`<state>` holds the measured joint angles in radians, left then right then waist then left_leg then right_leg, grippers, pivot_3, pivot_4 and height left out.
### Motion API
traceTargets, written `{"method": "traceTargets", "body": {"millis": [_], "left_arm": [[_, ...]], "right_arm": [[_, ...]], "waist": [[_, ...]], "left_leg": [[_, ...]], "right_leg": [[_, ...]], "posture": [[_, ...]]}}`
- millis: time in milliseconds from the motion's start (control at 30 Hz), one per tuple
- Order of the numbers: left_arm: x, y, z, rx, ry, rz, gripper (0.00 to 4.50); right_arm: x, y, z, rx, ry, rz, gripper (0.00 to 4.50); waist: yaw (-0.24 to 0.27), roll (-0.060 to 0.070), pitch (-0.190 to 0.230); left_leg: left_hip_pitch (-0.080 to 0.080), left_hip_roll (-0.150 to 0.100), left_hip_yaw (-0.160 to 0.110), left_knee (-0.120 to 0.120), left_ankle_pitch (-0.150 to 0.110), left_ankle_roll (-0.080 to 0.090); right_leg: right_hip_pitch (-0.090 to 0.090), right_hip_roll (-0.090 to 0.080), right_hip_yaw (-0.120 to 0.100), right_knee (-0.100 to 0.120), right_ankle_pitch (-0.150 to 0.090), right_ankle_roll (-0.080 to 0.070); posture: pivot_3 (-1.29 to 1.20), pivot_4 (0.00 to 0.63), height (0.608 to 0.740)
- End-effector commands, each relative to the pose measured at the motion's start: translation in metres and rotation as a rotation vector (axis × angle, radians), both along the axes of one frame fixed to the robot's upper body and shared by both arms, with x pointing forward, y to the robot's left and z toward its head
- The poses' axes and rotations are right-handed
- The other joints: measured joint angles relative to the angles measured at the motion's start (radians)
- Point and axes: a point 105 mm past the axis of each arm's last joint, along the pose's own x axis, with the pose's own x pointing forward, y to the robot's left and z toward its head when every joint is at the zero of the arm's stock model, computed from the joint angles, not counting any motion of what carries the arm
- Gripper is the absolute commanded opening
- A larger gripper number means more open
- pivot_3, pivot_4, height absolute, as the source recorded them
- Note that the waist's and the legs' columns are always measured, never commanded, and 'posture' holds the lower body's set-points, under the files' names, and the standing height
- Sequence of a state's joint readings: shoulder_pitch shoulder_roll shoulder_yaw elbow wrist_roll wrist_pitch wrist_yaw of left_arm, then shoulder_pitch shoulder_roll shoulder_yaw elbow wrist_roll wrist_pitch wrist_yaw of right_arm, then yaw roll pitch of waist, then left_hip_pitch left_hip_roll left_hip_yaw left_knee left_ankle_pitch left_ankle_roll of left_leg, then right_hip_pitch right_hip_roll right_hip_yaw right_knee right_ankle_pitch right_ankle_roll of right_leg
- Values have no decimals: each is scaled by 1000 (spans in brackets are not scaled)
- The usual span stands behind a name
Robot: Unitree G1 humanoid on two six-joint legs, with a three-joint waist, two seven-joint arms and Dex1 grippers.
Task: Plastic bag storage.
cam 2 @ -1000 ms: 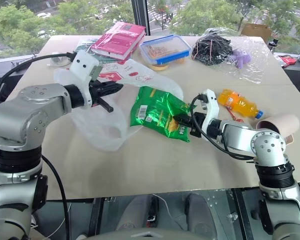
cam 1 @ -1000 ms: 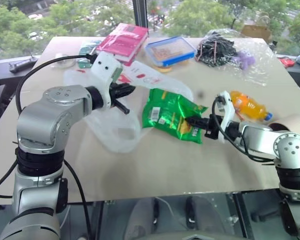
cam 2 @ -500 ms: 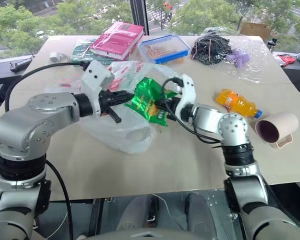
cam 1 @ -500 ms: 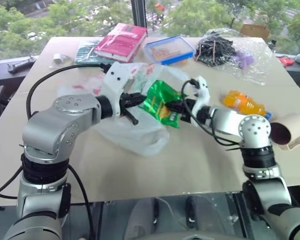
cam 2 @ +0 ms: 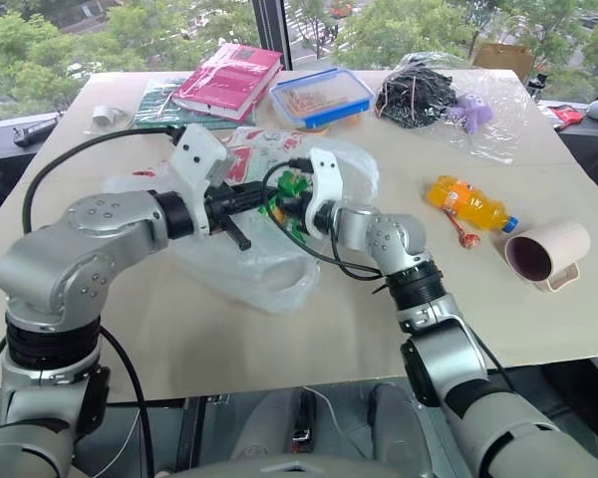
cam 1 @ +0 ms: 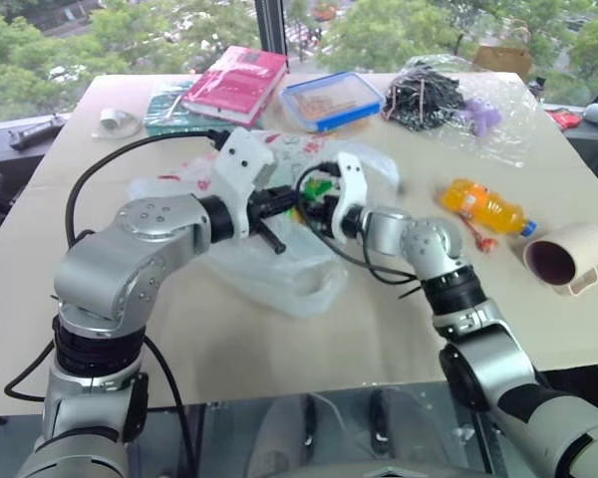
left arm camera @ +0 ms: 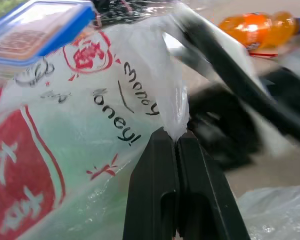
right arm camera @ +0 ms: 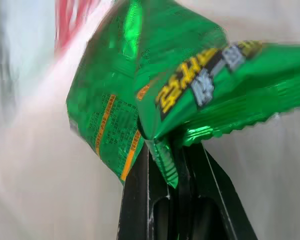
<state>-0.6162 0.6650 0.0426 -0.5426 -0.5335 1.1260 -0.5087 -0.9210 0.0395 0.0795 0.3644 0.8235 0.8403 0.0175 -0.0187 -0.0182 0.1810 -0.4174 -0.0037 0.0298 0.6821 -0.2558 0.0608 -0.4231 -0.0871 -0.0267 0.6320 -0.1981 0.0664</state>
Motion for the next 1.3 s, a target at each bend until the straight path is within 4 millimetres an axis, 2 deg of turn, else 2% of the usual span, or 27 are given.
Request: {"method": "traceTargets", "body": {"millis": [33, 167, 200, 233, 333, 400, 500, 533, 733, 1000, 1100, 1200, 1300], "left_arm": [[-12, -7, 4, -7, -31, -48, 0], [-14, -6, 1, -12, -24, -46, 0], [-13, -6, 1, -17, -26, -40, 0], [-13, -5, 1, -24, -26, -37, 0], [-8, -2, 1, -28, -37, -5, 0], [-1, 2, 4, -58, -37, 32, 0], [6, 6, 6, -99, -39, 73, 0], [9, 7, 7, -111, -41, 85, 0], [23, 12, 12, -222, -20, 144, 0], [36, 6, 12, -291, 20, 131, 0], [39, 2, 13, -289, 18, 112, 0], [40, -1, 14, -290, 15, 100, 0], [40, -4, 14, -284, 10, 90, 0]], "right_arm": [[16, 8, 27, 104, -90, -34, 53], [26, 19, 15, 70, -125, -43, 53], [29, 18, 11, 50, -150, -45, 485], [30, 18, 10, 40, -168, -43, 485], [32, 12, 13, 33, -214, -47, 1624], [30, 0, 15, 2, -265, -45, 2657], [19, -18, 23, -16, -334, -36, 4107], [12, -24, 27, -29, -376, -26, 4386], [-35, -65, 56, -85, -550, 2, 4386], [-63, -122, 70, -292, -651, -64, 4386], [-60, -162, 68, -502, -661, -152, 4386], [-54, -216, 42, -819, -577, -162, 4386], [-43, -261, 23, -938, -458, -195, 4386]], "waist": [[-1, 0, 0], [-2, 0, 0], [-1, 0, 0], [-1, 1, 0], [-1, 1, 0], [2, 1, 0], [5, 1, 0], [5, 1, 0], [4, 1, 0], [12, 0, 0], [16, 0, 0], [25, 0, 0], [25, 0, 0]], "left_leg": [[0, 0, 0, 0, 0, 0], [0, -1, 0, 0, 0, 0], [0, -1, 0, -1, 0, 0], [0, -1, 0, -1, 0, 0], [0, -1, 0, -1, 0, -1], [0, -1, 0, -1, 0, -1], [0, -1, -1, -2, 0, -1], [0, -1, -1, -2, 0, -1], [0, -1, 0, -2, 0, -1], [1, -1, 0, -2, 1, -1], [0, -2, 0, -1, 0, 0], [0, -3, 0, -1, -1, 1], [0, -2, 0, -1, -1, 2]], "right_leg": [[0, 0, 0, 0, 0, 0], [0, 0, 0, 0, 0, 0], [0, 0, 0, 0, 0, 0], [0, 0, 0, 0, 0, 0], [0, 0, 0, 0, 0, 0], [0, 0, 0, 0, 0, 0], [0, -1, 0, 0, 0, 0], [0, -1, 0, 0, 0, 0], [0, -1, 0, 0, 0, 0], [0, -1, 0, 1, 0, 0], [0, -2, 0, 0, 0, 0], [1, -3, -1, -1, 0, 0], [3, -2, -1, -5, 0, 0]], "posture": [[0, 150, 740], [0, 150, 740], [0, 150, 740], [0, 150, 740], [0, 150, 740], [0, 150, 740], [0, 150, 740], [0, 150, 740], [0, 150, 740], [0, 150, 740], [0, 150, 740], [0, 150, 740], [0, 150, 740]]}}
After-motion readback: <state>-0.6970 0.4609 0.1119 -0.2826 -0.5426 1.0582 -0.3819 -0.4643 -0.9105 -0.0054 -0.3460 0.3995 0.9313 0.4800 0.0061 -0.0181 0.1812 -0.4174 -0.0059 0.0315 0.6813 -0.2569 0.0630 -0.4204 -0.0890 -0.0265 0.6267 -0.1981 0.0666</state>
